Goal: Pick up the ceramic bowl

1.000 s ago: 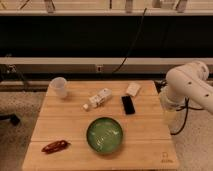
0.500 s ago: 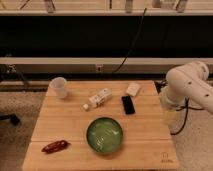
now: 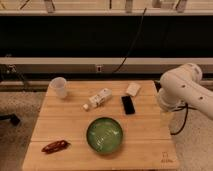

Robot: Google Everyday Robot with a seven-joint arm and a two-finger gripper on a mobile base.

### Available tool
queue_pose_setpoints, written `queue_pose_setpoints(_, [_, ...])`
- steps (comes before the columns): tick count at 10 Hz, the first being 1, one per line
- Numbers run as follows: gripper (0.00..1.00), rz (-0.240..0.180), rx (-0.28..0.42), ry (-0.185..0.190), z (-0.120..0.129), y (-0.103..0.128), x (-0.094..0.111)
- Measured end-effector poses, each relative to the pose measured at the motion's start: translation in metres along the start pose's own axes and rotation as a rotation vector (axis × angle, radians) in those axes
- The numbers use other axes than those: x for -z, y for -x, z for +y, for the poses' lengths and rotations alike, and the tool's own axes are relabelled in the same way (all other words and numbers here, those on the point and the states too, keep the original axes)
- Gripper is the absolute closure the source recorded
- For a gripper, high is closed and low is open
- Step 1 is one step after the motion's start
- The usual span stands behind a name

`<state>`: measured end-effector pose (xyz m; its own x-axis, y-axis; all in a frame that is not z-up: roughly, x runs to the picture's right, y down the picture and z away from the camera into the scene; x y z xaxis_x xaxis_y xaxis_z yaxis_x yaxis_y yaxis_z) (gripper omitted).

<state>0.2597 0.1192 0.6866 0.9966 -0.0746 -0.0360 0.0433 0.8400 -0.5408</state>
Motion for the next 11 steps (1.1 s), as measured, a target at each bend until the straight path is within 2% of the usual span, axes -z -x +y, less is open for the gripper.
queue_pose_setpoints(4, [0.2,0.036,0.079,-0.002,0.007,0.013,-0.009])
queue_pose_setpoints(5, [0.2,0.045,0.122,-0.007,0.008,0.026,-0.013])
queue_pose_setpoints(9, [0.2,0.076,0.21,-0.016,0.014,0.04,-0.021])
queue_pose_setpoints(11, [0.2,0.088,0.274,-0.018,0.017,0.055,-0.027])
